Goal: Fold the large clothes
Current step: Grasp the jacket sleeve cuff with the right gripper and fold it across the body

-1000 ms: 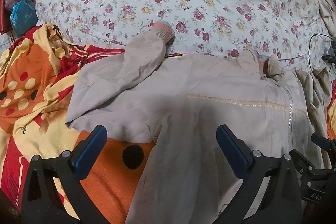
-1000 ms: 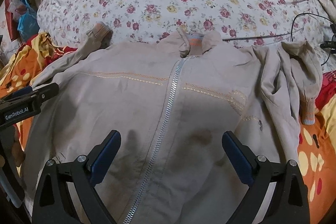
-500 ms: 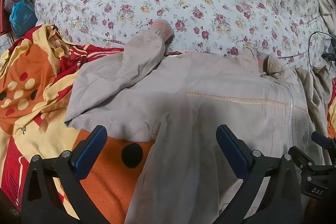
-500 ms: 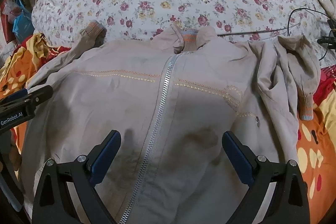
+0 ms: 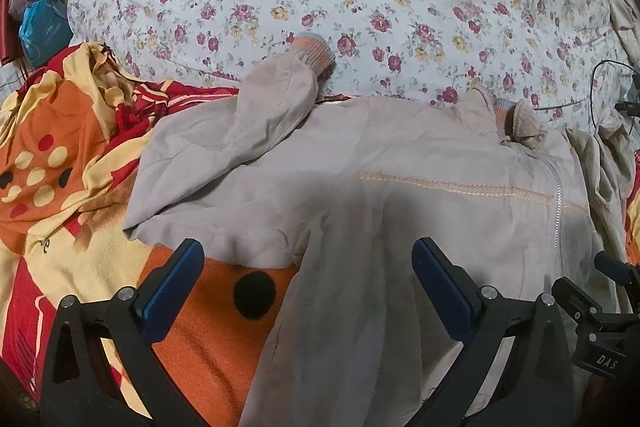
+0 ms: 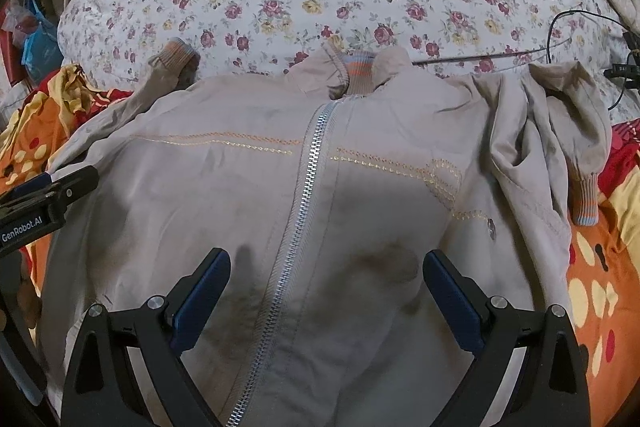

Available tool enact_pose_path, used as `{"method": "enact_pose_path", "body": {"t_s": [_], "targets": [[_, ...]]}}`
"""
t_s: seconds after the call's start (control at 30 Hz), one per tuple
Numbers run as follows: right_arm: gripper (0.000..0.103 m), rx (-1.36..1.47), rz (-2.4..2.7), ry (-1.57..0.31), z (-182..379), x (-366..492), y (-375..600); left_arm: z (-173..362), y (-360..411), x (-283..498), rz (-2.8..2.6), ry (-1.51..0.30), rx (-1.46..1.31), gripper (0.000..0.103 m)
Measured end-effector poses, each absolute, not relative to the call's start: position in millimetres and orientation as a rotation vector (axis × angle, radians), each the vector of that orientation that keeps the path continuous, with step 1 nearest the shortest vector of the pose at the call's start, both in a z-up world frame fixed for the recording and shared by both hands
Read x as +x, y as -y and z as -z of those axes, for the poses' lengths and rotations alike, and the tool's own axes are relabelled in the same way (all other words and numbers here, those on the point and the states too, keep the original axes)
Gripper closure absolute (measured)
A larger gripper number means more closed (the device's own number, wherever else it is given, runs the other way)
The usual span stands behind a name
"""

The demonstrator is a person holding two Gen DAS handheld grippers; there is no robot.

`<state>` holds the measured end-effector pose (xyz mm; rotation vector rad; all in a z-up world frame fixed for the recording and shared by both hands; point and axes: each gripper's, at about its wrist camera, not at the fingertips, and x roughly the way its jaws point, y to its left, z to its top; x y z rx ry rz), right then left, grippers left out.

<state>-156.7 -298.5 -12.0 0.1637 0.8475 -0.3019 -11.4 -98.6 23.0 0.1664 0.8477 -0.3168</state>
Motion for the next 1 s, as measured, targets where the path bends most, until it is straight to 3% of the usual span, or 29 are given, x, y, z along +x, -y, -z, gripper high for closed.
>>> {"method": "enact_pose_path", "body": {"t_s": [0.4,0.67,1.0], "targets": [[0.005,0.231,0.175,-0.841,-21,-131,289,-32,44,25,0.142,-0.885,0.045,0.000],[0.006,0.241,-0.018,-0.877,-46,-9,240,-10,6,56,-0.004,-0.951,0.025,0.000],[0.006,0.403,-0.027,-0.924,-1,126,216,1,1,78,-0.022,-1.001,0.003,0.000]]}}
